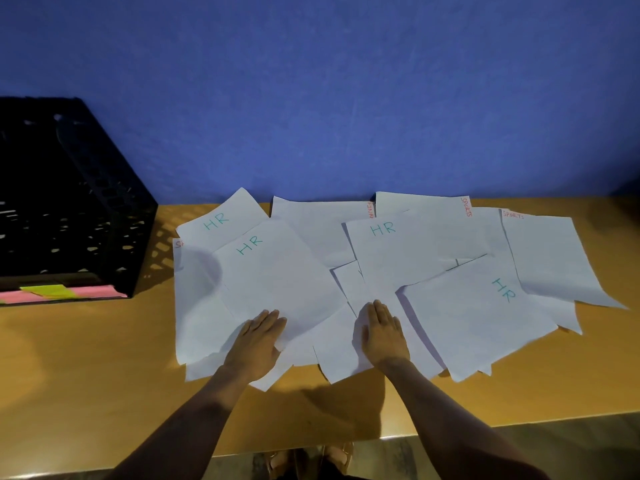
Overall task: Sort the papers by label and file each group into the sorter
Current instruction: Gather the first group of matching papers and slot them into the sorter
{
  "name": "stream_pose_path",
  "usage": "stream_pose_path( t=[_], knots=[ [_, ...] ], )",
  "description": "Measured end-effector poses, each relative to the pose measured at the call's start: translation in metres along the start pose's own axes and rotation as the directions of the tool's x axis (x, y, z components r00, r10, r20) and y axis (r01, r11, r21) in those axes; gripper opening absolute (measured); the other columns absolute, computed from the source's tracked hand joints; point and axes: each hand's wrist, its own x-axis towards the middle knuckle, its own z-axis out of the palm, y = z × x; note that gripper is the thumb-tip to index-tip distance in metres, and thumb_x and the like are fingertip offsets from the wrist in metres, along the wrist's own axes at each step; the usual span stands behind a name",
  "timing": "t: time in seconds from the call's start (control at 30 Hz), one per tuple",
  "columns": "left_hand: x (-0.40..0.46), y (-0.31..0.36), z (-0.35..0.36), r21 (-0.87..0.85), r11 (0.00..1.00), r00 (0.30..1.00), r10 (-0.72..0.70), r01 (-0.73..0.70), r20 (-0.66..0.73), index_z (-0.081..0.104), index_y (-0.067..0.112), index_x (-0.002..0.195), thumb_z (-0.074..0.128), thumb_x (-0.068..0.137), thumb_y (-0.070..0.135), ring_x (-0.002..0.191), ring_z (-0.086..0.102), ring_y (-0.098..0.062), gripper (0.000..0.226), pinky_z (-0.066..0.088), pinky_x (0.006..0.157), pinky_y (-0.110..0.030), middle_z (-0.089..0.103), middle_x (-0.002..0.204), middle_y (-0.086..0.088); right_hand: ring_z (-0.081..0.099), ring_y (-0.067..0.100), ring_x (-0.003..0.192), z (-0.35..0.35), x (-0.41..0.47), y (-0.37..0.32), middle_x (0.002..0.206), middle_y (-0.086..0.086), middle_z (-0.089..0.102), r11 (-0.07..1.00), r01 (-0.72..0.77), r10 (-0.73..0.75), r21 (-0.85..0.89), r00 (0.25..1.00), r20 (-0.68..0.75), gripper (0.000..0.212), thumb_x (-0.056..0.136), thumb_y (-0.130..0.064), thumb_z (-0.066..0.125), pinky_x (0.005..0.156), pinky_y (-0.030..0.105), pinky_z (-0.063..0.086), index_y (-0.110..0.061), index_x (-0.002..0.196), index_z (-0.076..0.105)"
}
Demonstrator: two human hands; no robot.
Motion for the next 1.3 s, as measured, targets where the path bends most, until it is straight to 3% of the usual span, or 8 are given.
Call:
stream_pose_path(
  t=[0.2, 0.37, 0.57, 0.77, 0.93, 1.07, 1.17, 1.3],
  knots=[
    [-0.001, 0.003, -0.007, -0.221, 0.975, 0.970, -0.091, 0.040, -0.224, 0.049, 0.026, 0.141, 0.045, 0.101, 0.022, 0.140, 0.036, -0.012, 0.040, 0.023, 0.118, -0.026, 0.043, 0.151, 0.006, 0.011, 0.026, 0.150, -0.006, 0.001, -0.004, 0.163, 0.005, 0.013, 0.999, -0.008, 0.008, 0.049, 1.000, -0.004, 0.060, 0.102, -0.028, 0.041, 0.122, 0.039, 0.011, -0.012, 0.153, 0.016],
    [-0.008, 0.014, -0.026, -0.599, 0.801, 0.839, -0.319, -0.011, -0.441, 0.060, 0.010, 0.129, 0.058, 0.092, 0.005, 0.119, 0.059, -0.030, 0.037, 0.040, 0.105, -0.034, 0.063, 0.129, -0.010, 0.056, 0.035, 0.117, -0.019, 0.005, -0.019, 0.123, 0.018, 0.059, 0.873, -0.033, 0.120, 0.487, 0.982, -0.148, 0.022, 0.097, -0.019, 0.055, 0.101, 0.039, 0.049, -0.004, 0.114, 0.056],
    [-0.024, 0.023, -0.040, -0.455, 0.829, 0.720, -0.094, -0.325, -0.687, 0.066, 0.001, 0.119, 0.050, 0.086, -0.002, 0.121, 0.058, -0.029, 0.036, 0.043, 0.104, -0.036, 0.063, 0.126, -0.013, 0.067, 0.033, 0.098, -0.061, 0.012, -0.040, 0.094, 0.010, 0.071, 0.169, -0.198, 0.294, 0.965, 0.945, 0.143, 0.031, 0.100, -0.036, 0.051, 0.085, 0.041, 0.056, -0.013, 0.091, 0.070],
    [-0.041, 0.036, -0.034, -0.273, 0.790, 0.678, 0.231, -0.550, -0.697, 0.070, 0.006, 0.115, 0.042, 0.084, 0.004, 0.131, 0.046, -0.014, 0.043, 0.035, 0.111, -0.021, 0.061, 0.129, -0.004, 0.060, 0.036, 0.114, -0.081, 0.017, -0.021, 0.127, 0.015, 0.064, -0.422, -0.365, -0.196, 0.830, 0.930, 0.309, 0.071, 0.094, -0.067, 0.028, 0.085, 0.045, 0.057, -0.015, 0.133, 0.055],
    [-0.047, 0.033, -0.023, -0.287, 0.765, 0.739, 0.337, -0.576, -0.584, 0.069, 0.013, 0.119, 0.055, 0.081, 0.004, 0.138, 0.038, -0.013, 0.041, 0.037, 0.110, -0.030, 0.057, 0.137, 0.000, 0.067, 0.039, 0.096, -0.092, 0.004, -0.002, 0.106, 0.020, 0.070, -0.067, -0.312, -0.172, 0.948, 0.939, 0.297, 0.028, 0.086, -0.016, 0.069, 0.077, 0.046, 0.058, -0.004, 0.111, 0.071],
    [-0.045, 0.021, -0.021, -0.551, 0.684, 0.799, 0.078, -0.478, -0.596, 0.066, 0.015, 0.118, 0.048, 0.082, 0.008, 0.134, 0.044, -0.016, 0.041, 0.035, 0.113, -0.029, 0.056, 0.135, -0.001, 0.071, 0.018, 0.075, -0.087, -0.010, 0.004, 0.090, 0.010, 0.073, 0.198, -0.303, -0.013, 0.932, 0.950, 0.311, 0.025, 0.089, 0.011, 0.052, 0.071, 0.029, 0.059, -0.003, 0.098, 0.070],
    [-0.033, 0.016, -0.024, -0.862, 0.407, 0.801, -0.383, -0.301, -0.460, 0.065, 0.013, 0.110, 0.043, 0.086, 0.006, 0.119, 0.055, -0.024, 0.033, 0.043, 0.105, -0.035, 0.061, 0.123, -0.008, 0.065, 0.028, 0.093, -0.081, -0.020, 0.005, 0.103, 0.014, 0.072, 0.286, -0.271, 0.085, 0.919, 0.963, 0.258, 0.029, 0.091, 0.009, 0.051, 0.087, 0.043, 0.054, -0.008, 0.102, 0.071],
    [0.002, -0.011, -0.029, -0.988, -0.038, 0.608, -0.784, 0.148, 0.121, 0.062, 0.003, 0.119, 0.048, 0.096, 0.011, 0.116, 0.056, -0.036, 0.029, 0.045, 0.095, -0.038, 0.061, 0.124, -0.016, 0.059, 0.044, 0.080, -0.074, -0.031, 0.010, 0.103, 0.031, 0.069, 0.294, -0.229, 0.162, 0.928, 0.969, 0.188, 0.031, 0.091, 0.015, 0.045, 0.085, 0.050, 0.052, 0.002, 0.110, 0.066]
  ],
)
